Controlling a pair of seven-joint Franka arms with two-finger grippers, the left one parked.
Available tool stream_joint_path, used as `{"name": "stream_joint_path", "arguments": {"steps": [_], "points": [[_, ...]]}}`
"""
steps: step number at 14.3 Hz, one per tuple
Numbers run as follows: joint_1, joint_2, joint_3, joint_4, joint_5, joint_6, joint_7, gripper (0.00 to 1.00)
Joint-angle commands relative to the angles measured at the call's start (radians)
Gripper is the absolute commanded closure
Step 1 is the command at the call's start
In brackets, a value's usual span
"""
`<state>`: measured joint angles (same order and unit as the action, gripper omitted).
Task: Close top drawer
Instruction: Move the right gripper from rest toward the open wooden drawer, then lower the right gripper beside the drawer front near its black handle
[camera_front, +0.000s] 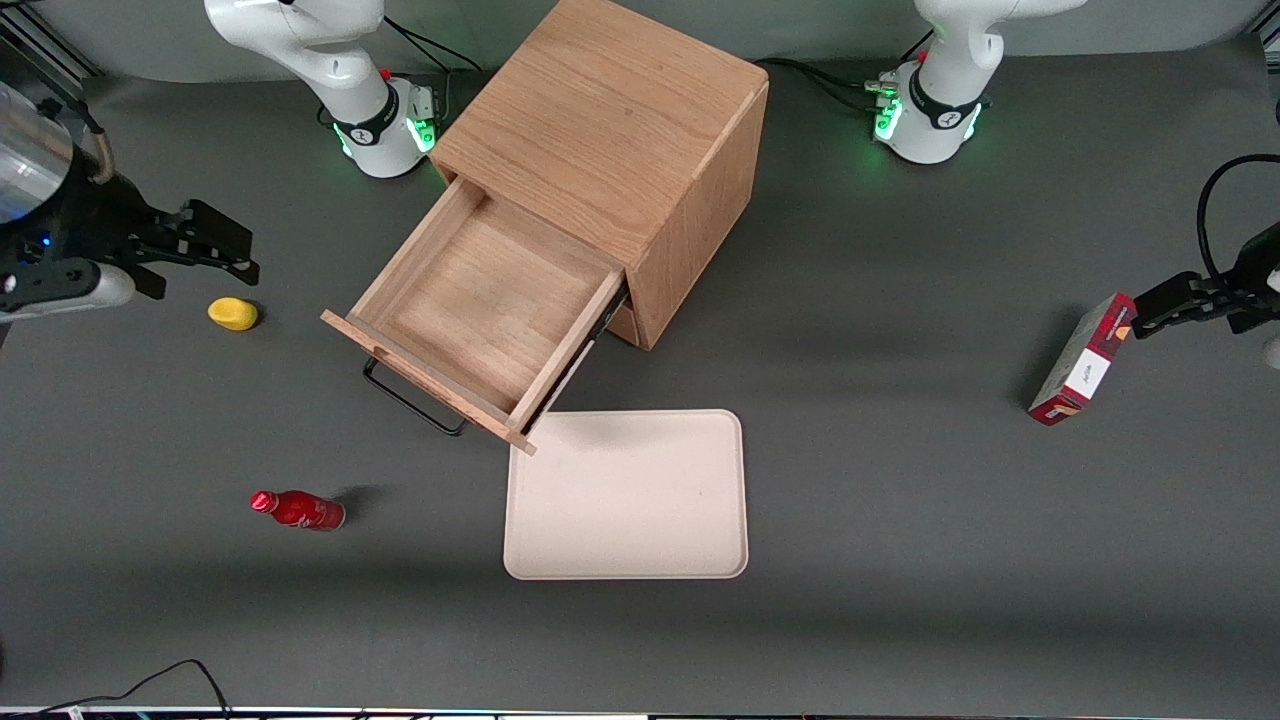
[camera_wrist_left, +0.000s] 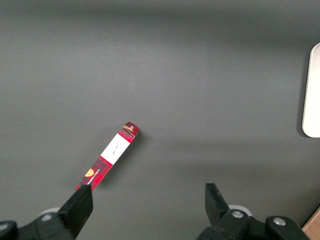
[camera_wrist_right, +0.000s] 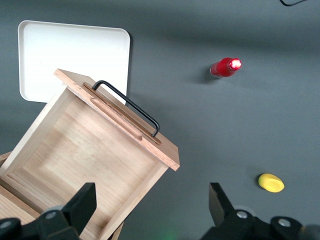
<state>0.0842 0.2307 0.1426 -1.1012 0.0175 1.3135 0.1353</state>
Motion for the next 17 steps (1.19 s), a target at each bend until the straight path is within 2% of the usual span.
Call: {"name": "stream_joint_path", "arguments": {"steps": [1, 8, 12, 17], "points": [[0.003, 0.012, 0.003, 0.060, 0.015, -0.033, -0.002, 0.00], [0.006, 0.015, 0.011, 0.055, 0.015, -0.036, -0.020, 0.00], [0.002, 0.016, 0.026, 0.056, 0.015, -0.063, -0.308, 0.00], [-0.007, 0.025, 0.015, 0.057, 0.007, -0.080, -0.796, 0.00]]}}
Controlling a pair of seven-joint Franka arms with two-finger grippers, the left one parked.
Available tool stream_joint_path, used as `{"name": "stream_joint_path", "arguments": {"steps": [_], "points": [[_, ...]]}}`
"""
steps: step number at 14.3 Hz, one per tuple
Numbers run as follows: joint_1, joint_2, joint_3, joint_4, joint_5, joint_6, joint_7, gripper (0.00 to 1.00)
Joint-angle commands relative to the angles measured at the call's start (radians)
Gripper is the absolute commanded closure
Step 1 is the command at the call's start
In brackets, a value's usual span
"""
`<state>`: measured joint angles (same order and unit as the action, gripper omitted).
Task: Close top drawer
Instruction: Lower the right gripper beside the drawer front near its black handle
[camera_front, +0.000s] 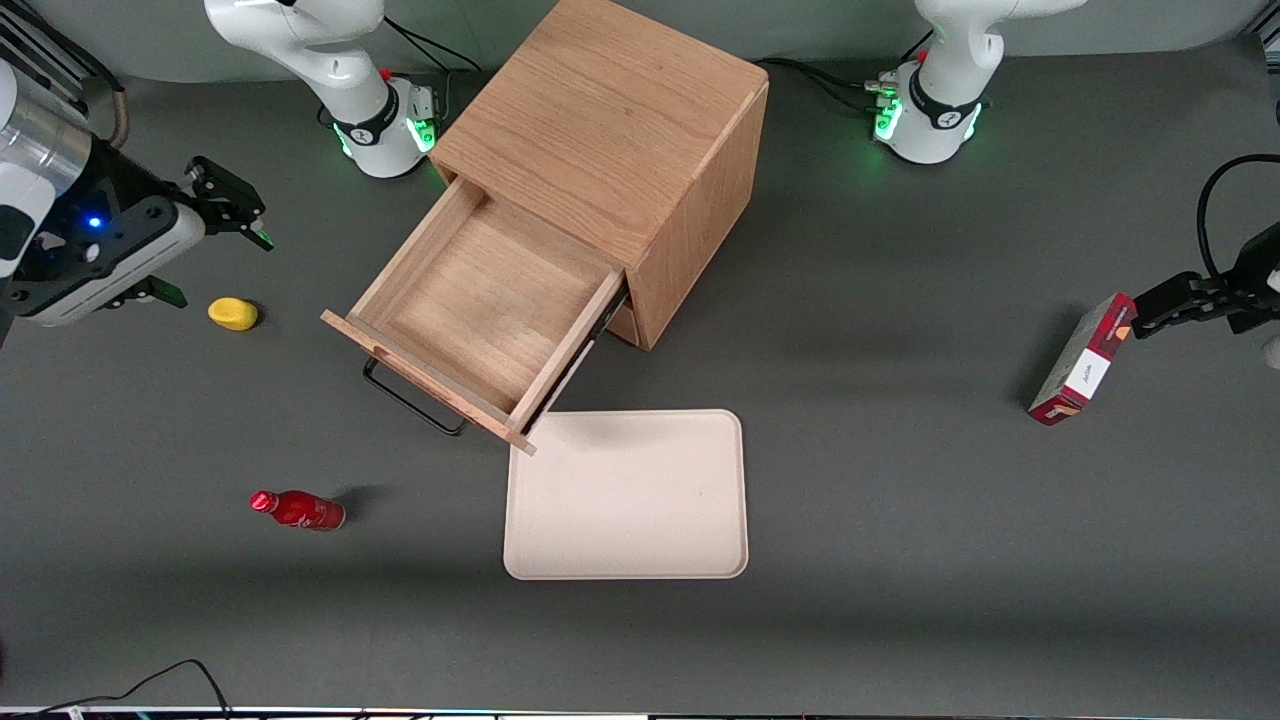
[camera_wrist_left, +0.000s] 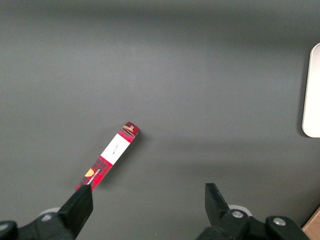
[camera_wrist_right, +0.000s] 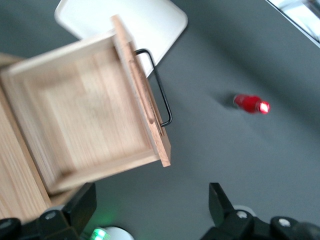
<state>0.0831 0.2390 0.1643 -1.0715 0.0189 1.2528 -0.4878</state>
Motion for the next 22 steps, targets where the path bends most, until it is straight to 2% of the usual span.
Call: {"name": "stream_joint_path", "arguments": {"steps": [1, 4, 12, 22], "points": [[-0.006, 0.017, -0.006, 0.027, 0.003, -0.019, -0.242, 0.00], [-0.008, 0.017, -0.008, 0.027, 0.004, -0.019, -0.307, 0.00], [-0.025, 0.074, -0.034, 0.027, 0.082, -0.013, -0.302, 0.00], [-0.013, 0.353, -0.048, 0.105, 0.101, -0.038, -0.246, 0.00]]}}
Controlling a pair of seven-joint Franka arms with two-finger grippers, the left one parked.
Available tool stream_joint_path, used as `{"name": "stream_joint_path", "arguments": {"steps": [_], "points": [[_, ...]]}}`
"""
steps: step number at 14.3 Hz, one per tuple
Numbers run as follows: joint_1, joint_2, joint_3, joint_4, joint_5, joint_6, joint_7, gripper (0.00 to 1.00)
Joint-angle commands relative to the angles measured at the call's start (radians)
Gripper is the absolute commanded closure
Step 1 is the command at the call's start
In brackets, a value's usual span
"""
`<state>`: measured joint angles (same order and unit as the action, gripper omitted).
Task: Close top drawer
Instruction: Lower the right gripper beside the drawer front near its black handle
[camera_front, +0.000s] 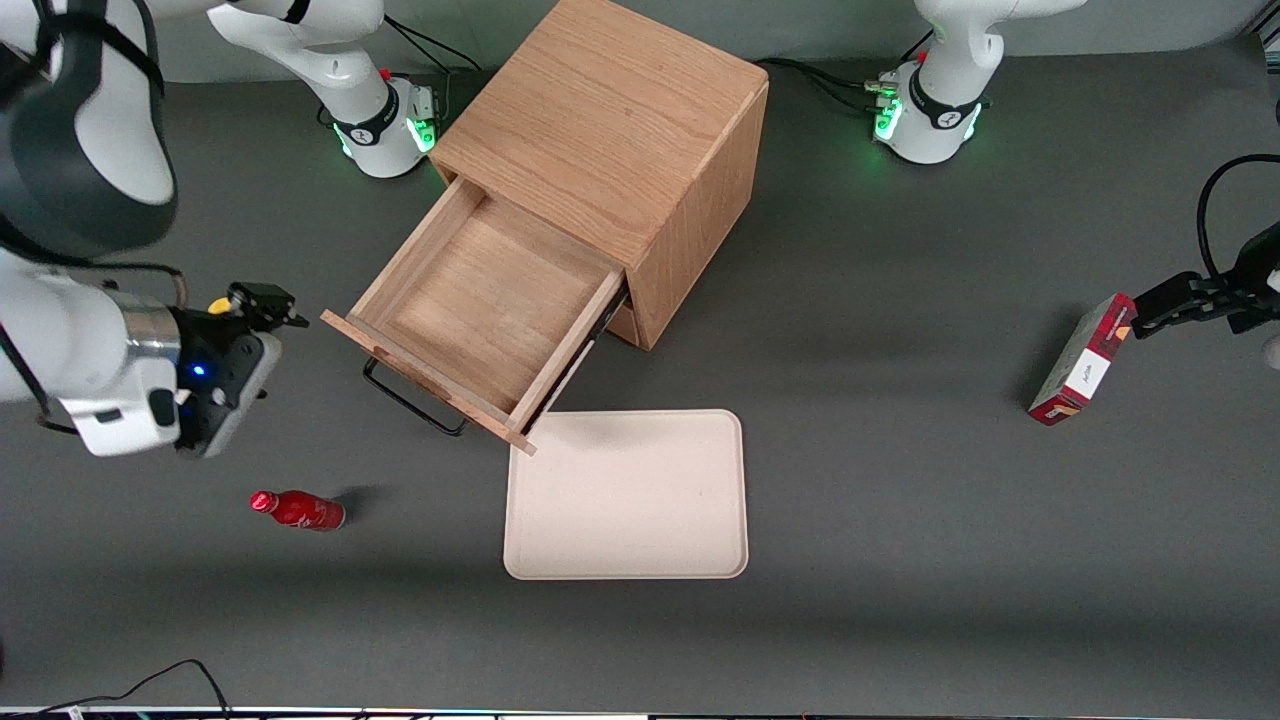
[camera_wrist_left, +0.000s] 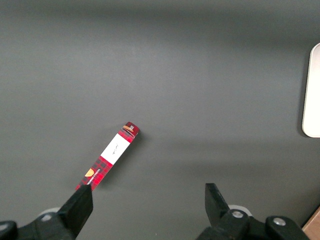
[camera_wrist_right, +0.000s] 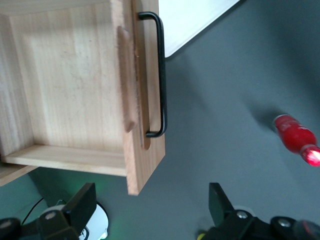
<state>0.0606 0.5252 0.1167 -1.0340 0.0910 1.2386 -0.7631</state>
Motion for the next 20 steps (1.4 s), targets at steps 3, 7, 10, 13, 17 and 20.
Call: {"name": "stream_joint_path", "arguments": {"steps": [3, 7, 10, 13, 17, 20], "points": [[0.015, 0.107, 0.011, 0.060, 0.041, -0.005, 0.093, 0.00], [0.015, 0.145, 0.009, 0.054, 0.110, 0.021, 0.163, 0.00], [0.013, 0.182, 0.011, 0.054, 0.110, 0.056, 0.168, 0.00], [0.015, 0.205, 0.009, 0.052, 0.110, 0.088, 0.176, 0.00], [0.015, 0.216, 0.011, 0.025, 0.118, 0.137, 0.183, 0.00], [0.009, 0.214, 0.011, -0.003, 0.154, 0.167, 0.183, 0.00]]}}
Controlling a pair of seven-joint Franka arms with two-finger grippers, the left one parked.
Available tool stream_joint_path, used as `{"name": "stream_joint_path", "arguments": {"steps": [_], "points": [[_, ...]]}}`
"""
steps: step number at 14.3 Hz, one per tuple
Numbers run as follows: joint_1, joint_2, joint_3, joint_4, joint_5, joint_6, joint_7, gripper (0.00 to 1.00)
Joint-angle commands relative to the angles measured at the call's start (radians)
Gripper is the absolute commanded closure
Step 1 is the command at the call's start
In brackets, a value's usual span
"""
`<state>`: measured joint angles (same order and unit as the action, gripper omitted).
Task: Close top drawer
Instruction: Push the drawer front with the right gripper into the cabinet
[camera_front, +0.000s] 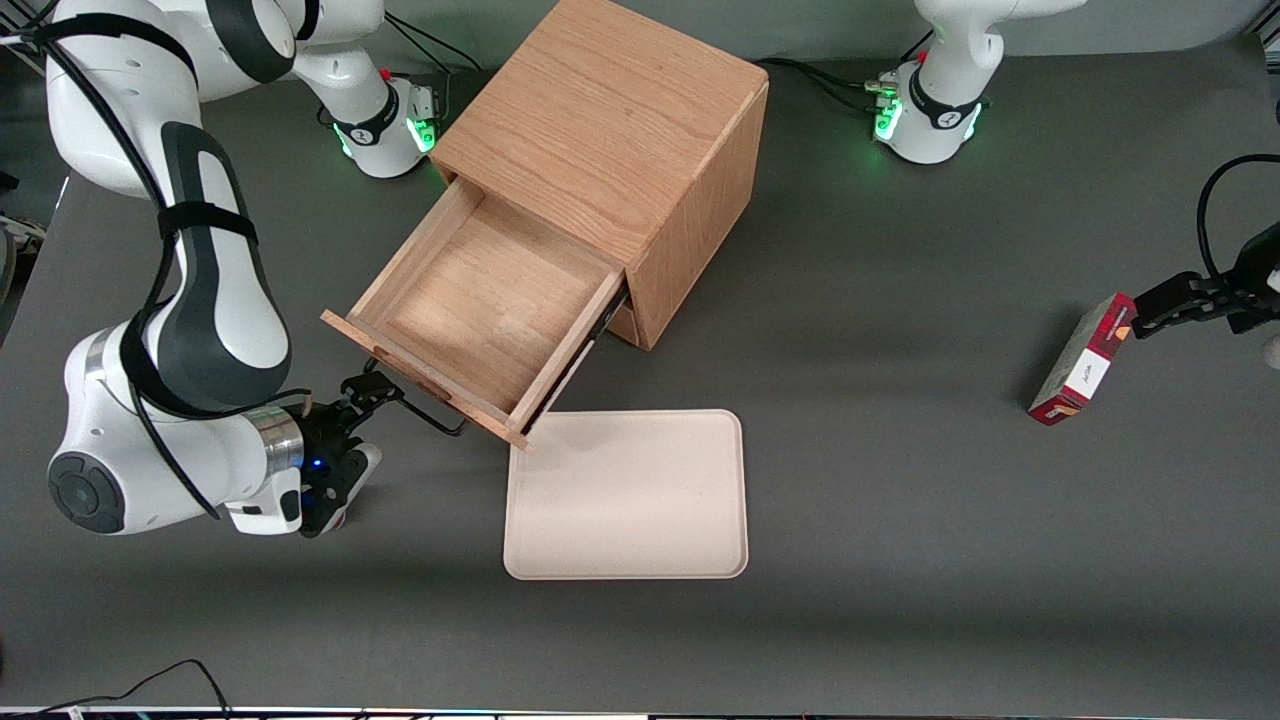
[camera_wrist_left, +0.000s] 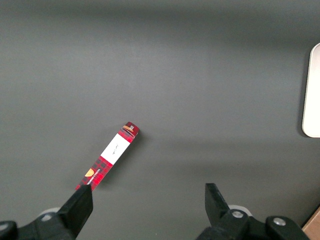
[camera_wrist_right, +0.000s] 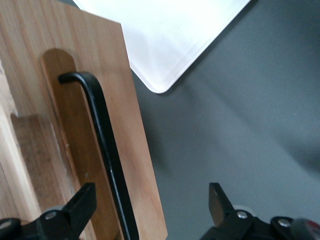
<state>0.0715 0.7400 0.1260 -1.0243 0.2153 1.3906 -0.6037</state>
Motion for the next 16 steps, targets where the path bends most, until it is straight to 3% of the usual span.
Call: {"name": "stream_joint_path", "arguments": {"steps": [1, 16], "points": [[-0.002, -0.008, 0.001, -0.028, 0.030, 0.018, 0.024, 0.00], [-0.007, -0.136, 0.001, -0.286, 0.079, 0.140, 0.060, 0.00]]}}
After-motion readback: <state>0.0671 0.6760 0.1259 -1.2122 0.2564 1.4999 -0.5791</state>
